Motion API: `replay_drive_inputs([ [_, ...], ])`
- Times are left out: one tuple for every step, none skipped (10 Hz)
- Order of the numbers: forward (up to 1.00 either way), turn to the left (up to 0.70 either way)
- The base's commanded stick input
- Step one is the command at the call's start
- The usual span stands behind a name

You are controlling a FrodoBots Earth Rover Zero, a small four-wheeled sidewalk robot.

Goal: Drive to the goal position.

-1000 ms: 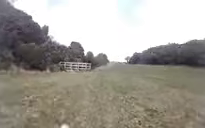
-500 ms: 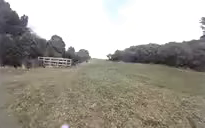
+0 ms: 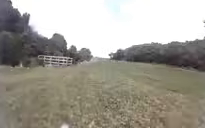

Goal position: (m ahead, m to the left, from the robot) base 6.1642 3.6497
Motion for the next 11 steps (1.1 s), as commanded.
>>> replay_drive_inputs([
  [1.0,0.3],
  [1.0,0.01],
  [1.0,0.0],
  [1.0,0.0],
  [1.0,0.0],
  [1.0,0.0],
  [1.0,0.0],
  [1.0,0.0],
  [1.0,0.0],
  [1.0,0.0],
  [1.0,-0.4],
])
